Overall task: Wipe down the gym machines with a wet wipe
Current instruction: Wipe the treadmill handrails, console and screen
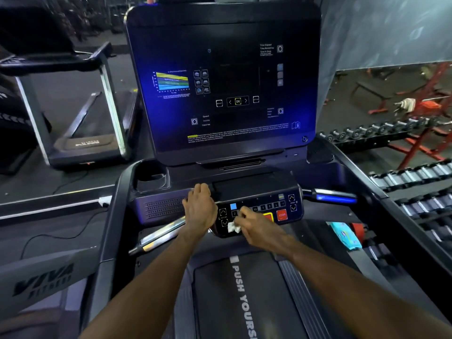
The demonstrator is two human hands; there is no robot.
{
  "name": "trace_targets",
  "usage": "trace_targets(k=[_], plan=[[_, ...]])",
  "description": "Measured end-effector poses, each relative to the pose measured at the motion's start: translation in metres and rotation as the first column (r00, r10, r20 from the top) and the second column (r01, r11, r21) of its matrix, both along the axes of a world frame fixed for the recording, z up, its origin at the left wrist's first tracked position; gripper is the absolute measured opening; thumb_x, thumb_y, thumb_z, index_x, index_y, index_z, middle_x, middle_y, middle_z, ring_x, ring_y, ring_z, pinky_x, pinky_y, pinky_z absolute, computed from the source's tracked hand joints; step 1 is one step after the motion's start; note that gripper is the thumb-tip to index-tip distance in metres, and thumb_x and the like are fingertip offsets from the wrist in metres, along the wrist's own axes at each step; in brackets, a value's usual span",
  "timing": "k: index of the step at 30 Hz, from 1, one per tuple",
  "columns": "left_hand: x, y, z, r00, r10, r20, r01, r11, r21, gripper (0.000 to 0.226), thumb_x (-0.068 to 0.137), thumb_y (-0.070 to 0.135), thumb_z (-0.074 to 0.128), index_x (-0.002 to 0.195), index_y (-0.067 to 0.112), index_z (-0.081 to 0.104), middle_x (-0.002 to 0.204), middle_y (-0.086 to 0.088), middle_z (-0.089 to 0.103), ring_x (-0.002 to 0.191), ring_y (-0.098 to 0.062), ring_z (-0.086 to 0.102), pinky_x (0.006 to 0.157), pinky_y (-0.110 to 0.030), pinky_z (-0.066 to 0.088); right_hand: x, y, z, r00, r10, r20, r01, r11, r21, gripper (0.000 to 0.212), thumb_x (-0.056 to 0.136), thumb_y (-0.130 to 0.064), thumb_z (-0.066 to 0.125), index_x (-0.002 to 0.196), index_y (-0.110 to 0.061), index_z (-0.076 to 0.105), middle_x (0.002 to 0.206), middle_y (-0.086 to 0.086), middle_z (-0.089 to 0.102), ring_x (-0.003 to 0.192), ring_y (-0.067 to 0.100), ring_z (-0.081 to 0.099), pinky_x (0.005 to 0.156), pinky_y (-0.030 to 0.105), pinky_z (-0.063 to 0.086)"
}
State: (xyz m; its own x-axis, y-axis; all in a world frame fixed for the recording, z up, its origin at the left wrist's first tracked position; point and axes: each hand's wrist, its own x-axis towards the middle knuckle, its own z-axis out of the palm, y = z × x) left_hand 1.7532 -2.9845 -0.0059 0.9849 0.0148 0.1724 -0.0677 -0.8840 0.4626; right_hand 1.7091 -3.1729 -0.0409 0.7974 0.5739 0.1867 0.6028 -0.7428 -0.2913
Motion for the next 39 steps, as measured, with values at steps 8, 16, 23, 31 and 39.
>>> trace_targets(k=[8,16,23,31,39], plan=[[0.002,-0.004,0.001,0.999,0.028,-0.044,-0.027,0.999,0.018,0.019,0.087,0.003,0.043,0.101,0.014,0.049,0.107,-0.006,0.05,0.102,-0.028,0.049,0.094,-0.055,0.041,0.008,-0.012,0.003,0.992,-0.123,-0.027,0.123,0.992,0.031,0.025,0.088,-0.003,0.051,0.11,-0.015,0.055,0.107,0.003,0.048,0.082,0.018,0.055,0.072,0.031,0.051],[0.016,-0.005,0.01,0.982,-0.17,0.086,0.171,0.985,-0.007,0.02,0.094,0.007,0.048,0.103,0.011,0.065,0.111,-0.007,0.055,0.105,-0.025,0.045,0.091,-0.042,0.042,0.026,-0.053,0.01,0.798,-0.602,-0.041,0.551,0.698,0.457,0.02,0.075,0.004,0.056,0.081,-0.015,0.061,0.082,0.003,0.062,0.075,0.026,0.059,0.071,0.036,0.047],[0.023,-0.032,0.002,0.96,-0.281,-0.007,0.281,0.956,0.078,0.021,0.094,0.014,0.047,0.106,0.019,0.064,0.116,-0.003,0.054,0.108,-0.024,0.044,0.091,-0.042,0.04,0.014,-0.048,0.002,0.89,-0.453,-0.048,0.436,0.817,0.377,0.02,0.078,0.001,0.057,0.086,-0.014,0.066,0.083,-0.005,0.054,0.074,0.012,0.051,0.071,0.026,0.042],[0.03,-0.051,0.008,0.94,-0.333,-0.071,0.34,0.928,0.15,0.028,0.09,0.008,0.046,0.111,0.018,0.061,0.12,-0.005,0.053,0.114,-0.027,0.045,0.095,-0.045,0.036,0.005,-0.035,0.003,0.898,-0.432,-0.081,0.428,0.817,0.387,0.016,0.079,-0.004,0.062,0.084,-0.017,0.069,0.08,-0.008,0.062,0.067,0.008,0.055,0.066,0.026,0.046],[0.034,-0.068,-0.002,0.943,-0.326,-0.067,0.329,0.943,0.047,0.023,0.095,0.021,0.045,0.111,0.019,0.061,0.118,-0.005,0.054,0.111,-0.026,0.047,0.092,-0.045,0.04,0.014,-0.069,0.002,0.808,-0.587,-0.049,0.539,0.705,0.461,0.02,0.077,0.0,0.059,0.085,-0.018,0.065,0.083,-0.006,0.059,0.07,0.012,0.054,0.068,0.03,0.048]])
